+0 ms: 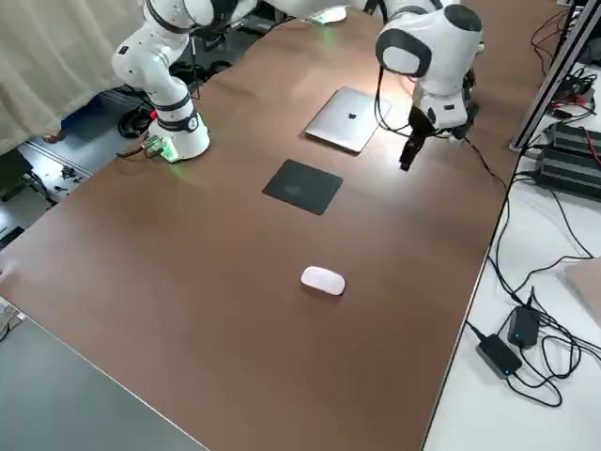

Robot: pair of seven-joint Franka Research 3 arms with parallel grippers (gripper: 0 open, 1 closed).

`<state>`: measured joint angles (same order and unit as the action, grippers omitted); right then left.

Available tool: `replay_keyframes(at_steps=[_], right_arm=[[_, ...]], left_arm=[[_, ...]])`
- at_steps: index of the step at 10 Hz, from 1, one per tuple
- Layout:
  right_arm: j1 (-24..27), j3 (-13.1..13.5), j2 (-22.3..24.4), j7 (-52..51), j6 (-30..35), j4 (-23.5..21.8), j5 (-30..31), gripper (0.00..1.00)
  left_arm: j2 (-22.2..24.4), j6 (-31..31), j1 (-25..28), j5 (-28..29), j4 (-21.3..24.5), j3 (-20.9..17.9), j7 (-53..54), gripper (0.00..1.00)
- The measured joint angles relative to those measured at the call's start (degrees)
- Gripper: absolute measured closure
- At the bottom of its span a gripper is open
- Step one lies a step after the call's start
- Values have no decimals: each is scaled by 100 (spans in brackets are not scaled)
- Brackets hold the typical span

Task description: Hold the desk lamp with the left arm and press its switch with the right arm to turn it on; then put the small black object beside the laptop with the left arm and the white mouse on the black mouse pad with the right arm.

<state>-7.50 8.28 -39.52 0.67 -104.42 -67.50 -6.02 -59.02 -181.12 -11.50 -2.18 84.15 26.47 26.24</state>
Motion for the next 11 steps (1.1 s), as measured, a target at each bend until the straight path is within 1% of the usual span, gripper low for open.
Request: replay_keyframes(at_steps=[1, 2, 3, 4, 5, 6, 7, 8, 9, 10, 11], right_arm=[[331, 19, 254, -553, -492, -500, 157, 0], [758, 31, 436, -1285, -1268, -1123, 196, 0], [1218, 32, 520, -2028, -2160, -1782, 197, 0], [1638, 25, 534, -2668, -3053, -2440, 197, 0], [1959, 6, 529, -3111, -3674, -2990, 197, 0], [2136, -23, 537, -3331, -3938, -3419, 197, 0], [2153, -58, 554, -3373, -3972, -3723, 197, 0], [2129, -139, 576, -3373, -3967, -3998, 197, 0], [2100, -245, 598, -3373, -3963, -4239, 197, 0], [2073, -318, 614, -3373, -3964, -4360, 197, 0], [2055, -335, 636, -3372, -3971, -4356, 197, 0]], left_arm=[[443, 57, 368, 1, 664, 111, 12, 0], [954, 452, 763, 1, 1224, 241, 40, 0], [1498, 1260, 1099, 2, 1568, 301, 37, 0], [2003, 2161, 1384, -29, 1720, 316, -27, 0], [2386, 2843, 1643, -68, 1788, 313, -142, 0], [2634, 3316, 1892, -93, 1816, 310, -206, 0], [2774, 3675, 2132, -132, 1822, 304, -268, 0], [2831, 3972, 2402, -151, 1825, 305, -399, 0], [2863, 4245, 2608, -162, 1827, 295, -755, 0], [2911, 4572, 2743, -139, 1827, 263, -1295, 0], [2977, 4886, 2918, 59, 1829, 224, -1668, 0]])
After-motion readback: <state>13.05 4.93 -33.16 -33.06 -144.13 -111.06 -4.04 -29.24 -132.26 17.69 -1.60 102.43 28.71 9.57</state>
